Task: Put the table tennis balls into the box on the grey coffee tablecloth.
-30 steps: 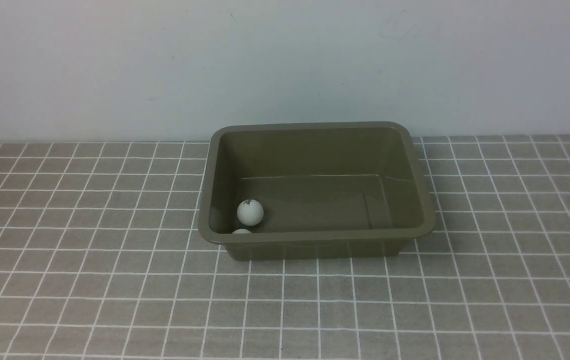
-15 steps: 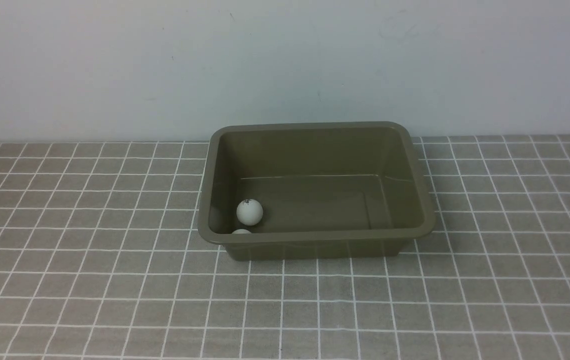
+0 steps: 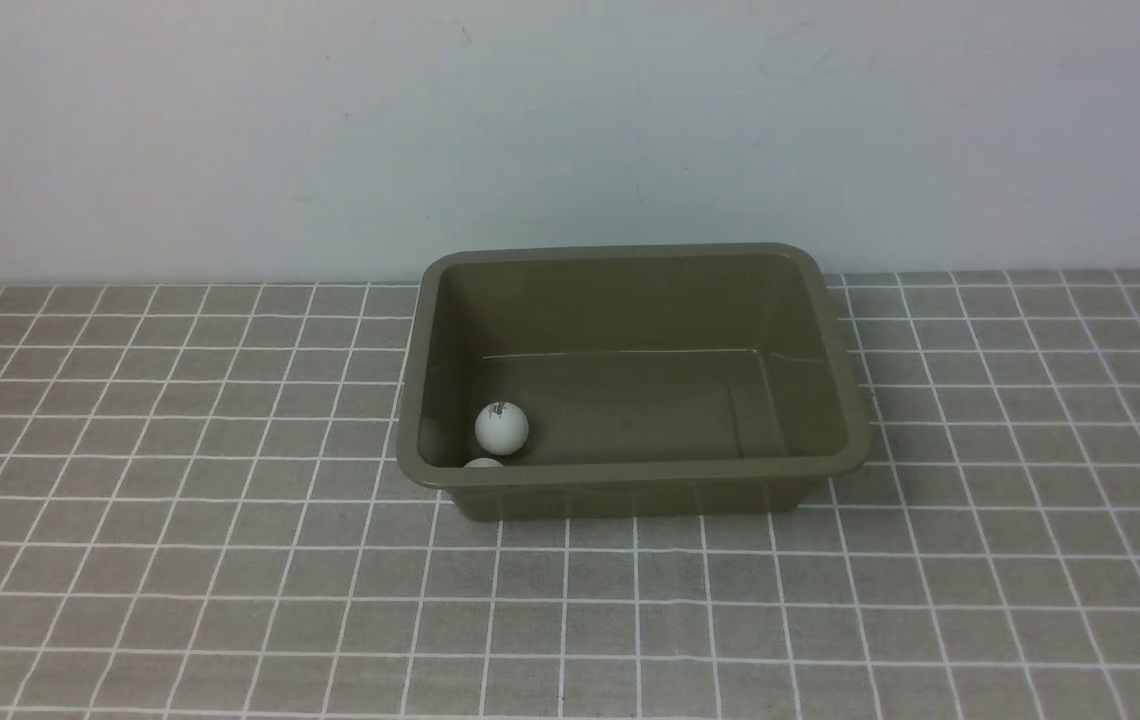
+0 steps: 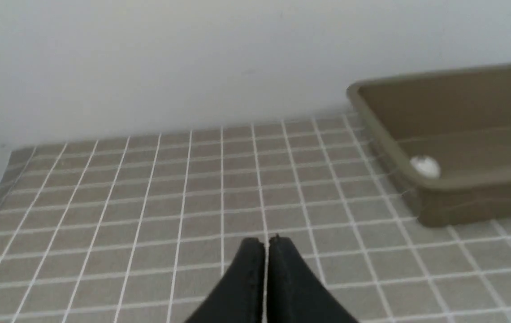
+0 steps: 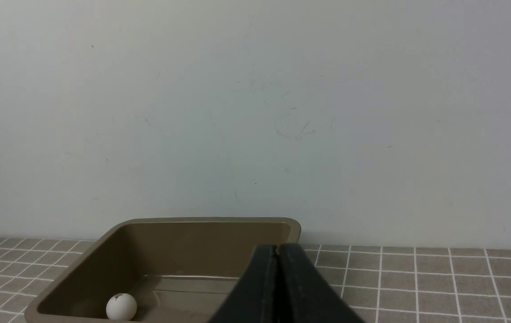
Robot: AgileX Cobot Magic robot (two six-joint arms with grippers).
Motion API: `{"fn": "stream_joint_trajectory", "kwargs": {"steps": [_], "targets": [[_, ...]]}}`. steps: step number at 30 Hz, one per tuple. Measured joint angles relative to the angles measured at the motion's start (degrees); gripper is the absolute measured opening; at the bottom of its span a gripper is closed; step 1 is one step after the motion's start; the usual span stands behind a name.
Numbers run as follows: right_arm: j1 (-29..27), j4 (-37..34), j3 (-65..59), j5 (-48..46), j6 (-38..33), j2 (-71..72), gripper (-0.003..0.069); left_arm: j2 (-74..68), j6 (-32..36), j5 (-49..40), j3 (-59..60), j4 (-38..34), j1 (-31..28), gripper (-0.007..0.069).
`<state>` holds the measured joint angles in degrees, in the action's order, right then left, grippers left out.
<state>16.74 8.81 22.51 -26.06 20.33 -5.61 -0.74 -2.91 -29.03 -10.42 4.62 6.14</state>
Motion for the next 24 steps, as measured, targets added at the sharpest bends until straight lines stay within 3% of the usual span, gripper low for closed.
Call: {"fn": "stream_joint_trajectory", "kwargs": {"steps": [5, 9, 24], "targets": [[0.0, 0.0, 0.0, 0.1, 0.0, 0.0, -0.0014, 1.4, 0.6, 3.0, 11.1, -0.3, -1.6, -0.0005], [0.0, 0.0, 0.0, 0.0, 0.0, 0.0, -0.0014, 1.4, 0.7, 6.5, 11.7, -0.9, -1.6, -0.0005], [0.0, 0.0, 0.0, 0.0, 0.0, 0.0, -0.0014, 1.4, 0.7, 6.9, 11.8, -1.0, -1.6, -0.0005]]}}
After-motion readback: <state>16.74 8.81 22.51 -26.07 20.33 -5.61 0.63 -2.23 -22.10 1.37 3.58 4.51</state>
